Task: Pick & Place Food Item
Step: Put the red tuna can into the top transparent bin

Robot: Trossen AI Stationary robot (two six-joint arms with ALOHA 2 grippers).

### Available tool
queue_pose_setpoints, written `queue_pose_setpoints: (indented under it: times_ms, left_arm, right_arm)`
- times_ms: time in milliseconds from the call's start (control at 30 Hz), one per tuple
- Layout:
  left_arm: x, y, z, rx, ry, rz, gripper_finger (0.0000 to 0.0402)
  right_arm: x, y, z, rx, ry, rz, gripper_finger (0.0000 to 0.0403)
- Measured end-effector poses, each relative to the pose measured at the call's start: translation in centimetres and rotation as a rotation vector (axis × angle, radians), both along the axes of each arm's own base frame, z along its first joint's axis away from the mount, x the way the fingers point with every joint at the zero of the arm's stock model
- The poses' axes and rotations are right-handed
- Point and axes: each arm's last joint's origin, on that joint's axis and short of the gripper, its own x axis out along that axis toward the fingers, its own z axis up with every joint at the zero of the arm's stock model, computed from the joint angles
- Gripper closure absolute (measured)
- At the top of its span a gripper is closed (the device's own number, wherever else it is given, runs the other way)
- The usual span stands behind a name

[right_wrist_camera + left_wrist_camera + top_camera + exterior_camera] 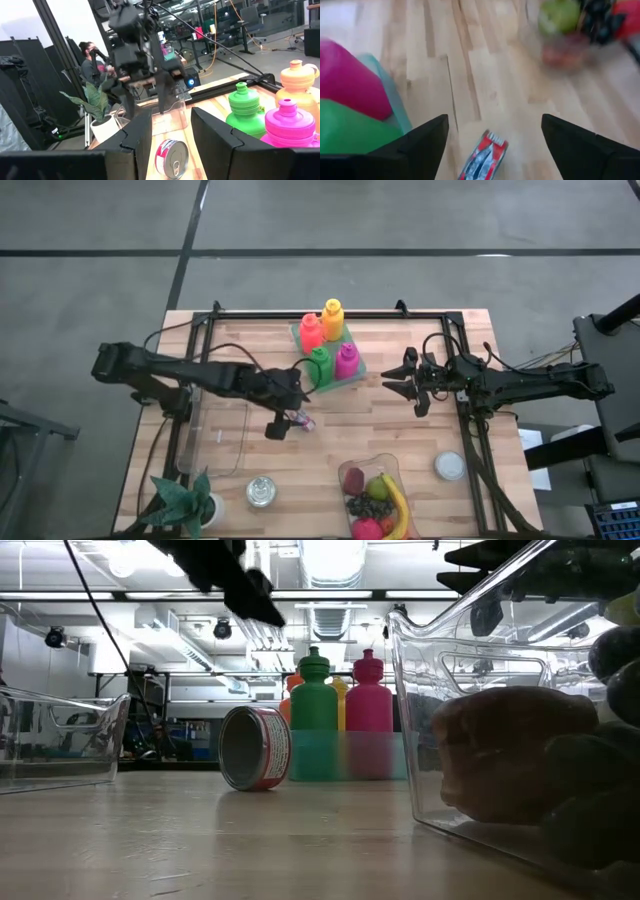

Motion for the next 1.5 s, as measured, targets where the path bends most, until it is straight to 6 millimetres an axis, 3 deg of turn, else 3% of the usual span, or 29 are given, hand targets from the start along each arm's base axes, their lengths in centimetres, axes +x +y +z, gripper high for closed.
queue_pose_setpoints:
  times_ms: [400,833,1000,1233,1500]
  left_arm:
    - [2.5,0.2,-6.8,0.011,0.259,-0.102,0.0074]
    - [3.4,1.2,-10.3,0.061,0.374,-0.128,0.0080]
    - [3.4,1.8,-10.5,0.057,0.382,-0.051,0.0136]
    - [3.4,1.9,-10.4,0.053,0.379,-0.030,0.0269]
    - [3.4,2.0,-10.4,0.047,0.380,0.006,0.0277]
  right_arm:
    - [0.0,0.0,0.0,0.000,0.000,0.000,0.0269]
    - [0.0,0.0,0.0,0.000,0.000,0.000,0.0269]
    - [0.0,0.0,0.0,0.000,0.000,0.000,0.0269]
    - [0.0,0.0,0.0,0.000,0.000,0.000,0.0269]
    - [0.0,0.0,0.0,0.000,0.000,0.000,0.0269]
